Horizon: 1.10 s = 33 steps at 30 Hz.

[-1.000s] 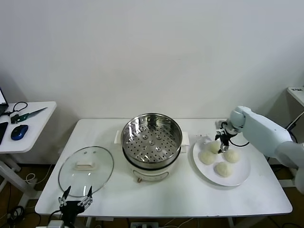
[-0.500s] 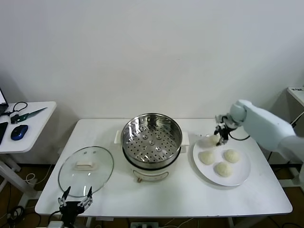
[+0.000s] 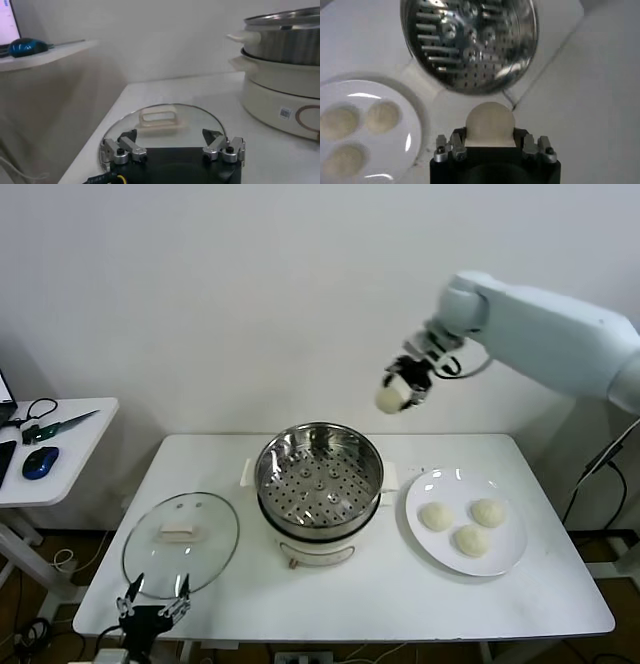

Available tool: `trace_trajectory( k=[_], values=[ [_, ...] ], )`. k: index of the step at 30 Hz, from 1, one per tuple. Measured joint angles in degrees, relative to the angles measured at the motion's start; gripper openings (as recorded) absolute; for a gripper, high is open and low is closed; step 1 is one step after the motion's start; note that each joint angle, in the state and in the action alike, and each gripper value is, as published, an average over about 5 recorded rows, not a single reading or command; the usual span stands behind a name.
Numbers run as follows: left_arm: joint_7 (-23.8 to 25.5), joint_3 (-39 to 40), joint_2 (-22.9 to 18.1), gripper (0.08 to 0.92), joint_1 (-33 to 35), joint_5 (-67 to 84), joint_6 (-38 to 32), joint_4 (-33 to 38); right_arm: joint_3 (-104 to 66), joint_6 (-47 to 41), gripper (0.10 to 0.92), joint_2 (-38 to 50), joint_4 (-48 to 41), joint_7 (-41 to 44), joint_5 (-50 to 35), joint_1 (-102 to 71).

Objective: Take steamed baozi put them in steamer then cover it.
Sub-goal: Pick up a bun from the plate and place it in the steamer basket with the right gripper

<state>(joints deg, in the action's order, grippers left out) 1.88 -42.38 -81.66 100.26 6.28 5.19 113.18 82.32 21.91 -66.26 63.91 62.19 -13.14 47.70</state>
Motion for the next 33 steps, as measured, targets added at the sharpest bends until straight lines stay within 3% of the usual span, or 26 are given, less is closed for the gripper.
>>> trace_trajectory(
  k=[13,33],
  values=[
    [-0.02,0.24,-0.22,0.823,0.42,-0.20,-0.23,0.14,-1.41,12.53,0.623,-7.88,-2.63,-6.71,18.35,-9.00],
    [-0.18,0.30,-0.40,0.823,-0.15,-0.49,-0.75,-1.53,-8.68,18.81,0.625,-13.95,-14.56,-13.12,36.06,-21.60]
  ],
)
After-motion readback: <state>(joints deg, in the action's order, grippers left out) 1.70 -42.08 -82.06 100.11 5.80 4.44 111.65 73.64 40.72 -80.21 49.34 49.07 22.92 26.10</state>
